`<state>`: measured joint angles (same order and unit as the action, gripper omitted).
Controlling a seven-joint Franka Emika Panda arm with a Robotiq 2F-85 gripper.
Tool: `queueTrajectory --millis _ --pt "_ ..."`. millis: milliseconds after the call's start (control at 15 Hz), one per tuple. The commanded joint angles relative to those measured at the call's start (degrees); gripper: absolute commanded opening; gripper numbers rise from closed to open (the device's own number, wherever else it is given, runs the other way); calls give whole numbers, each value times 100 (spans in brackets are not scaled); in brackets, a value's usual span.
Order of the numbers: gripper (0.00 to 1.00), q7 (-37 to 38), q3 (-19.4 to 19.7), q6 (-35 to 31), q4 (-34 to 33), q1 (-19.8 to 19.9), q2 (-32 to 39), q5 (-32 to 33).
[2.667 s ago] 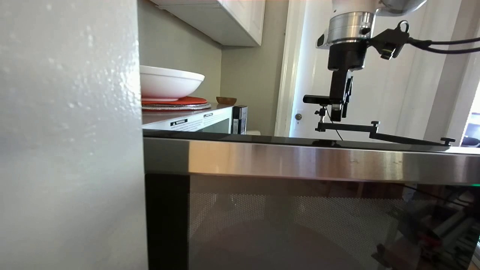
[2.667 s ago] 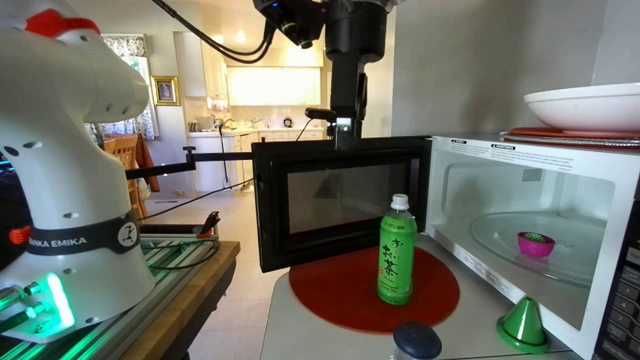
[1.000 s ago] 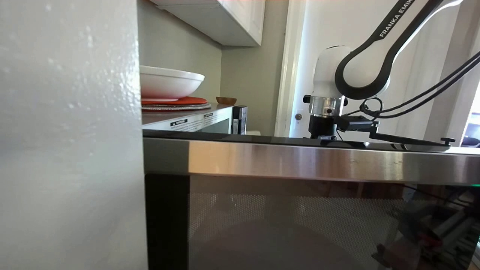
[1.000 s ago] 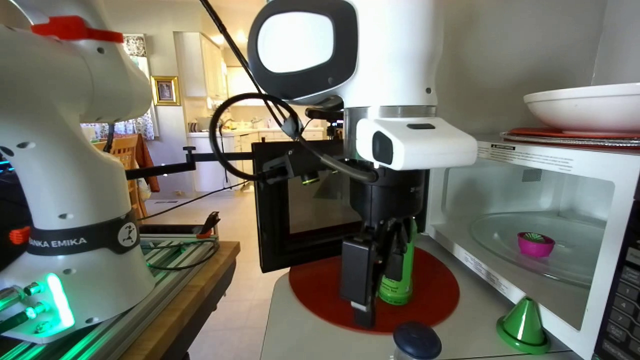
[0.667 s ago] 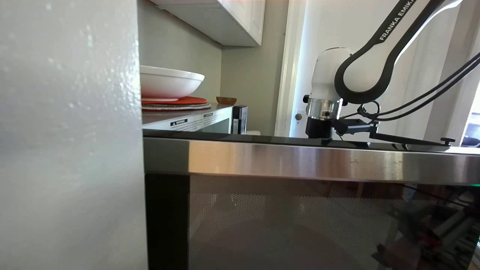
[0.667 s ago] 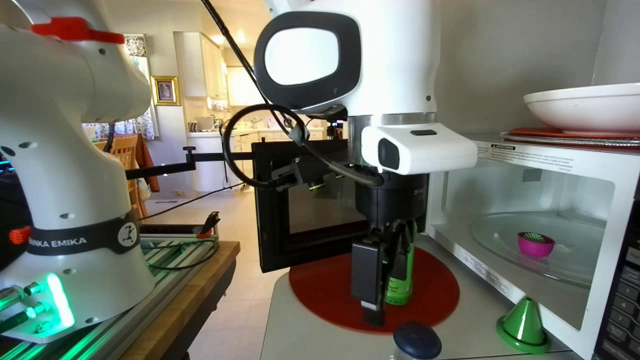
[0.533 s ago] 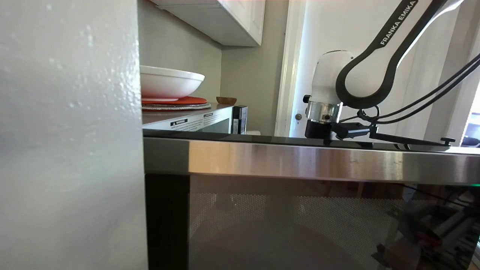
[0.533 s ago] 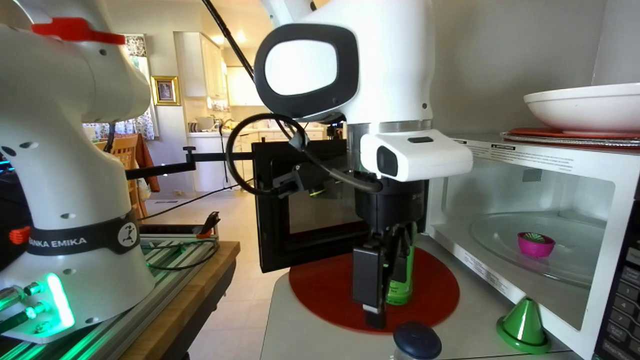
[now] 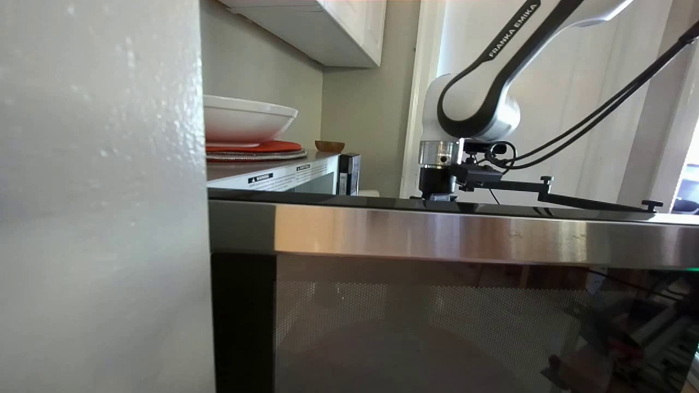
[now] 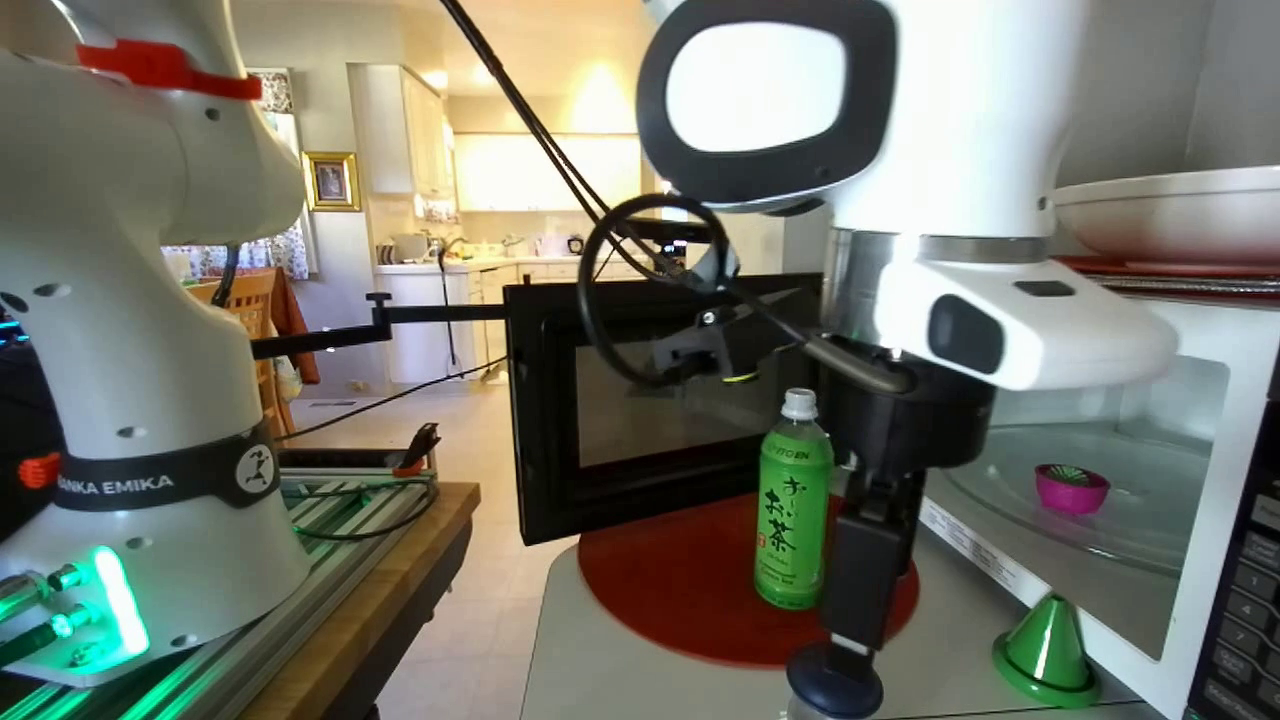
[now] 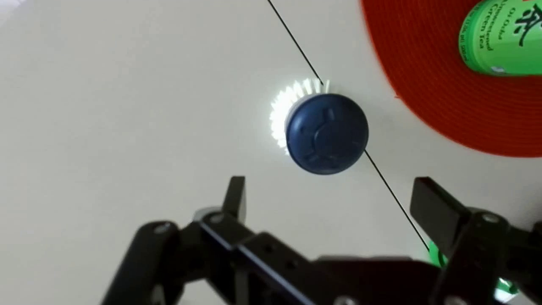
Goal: Use the brush to clean the wall cabinet
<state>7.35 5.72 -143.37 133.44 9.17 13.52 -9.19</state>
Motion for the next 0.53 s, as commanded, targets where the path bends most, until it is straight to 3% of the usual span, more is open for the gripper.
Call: queueTrajectory --millis 0,200,467 --pt "100 -449 -68 1299 -1046 178 665 -478" --pt "100 -313 -31 2143 -1588 162 1070 -489" --pt "100 -284 -15 2507 -1977 192 1567 -539"
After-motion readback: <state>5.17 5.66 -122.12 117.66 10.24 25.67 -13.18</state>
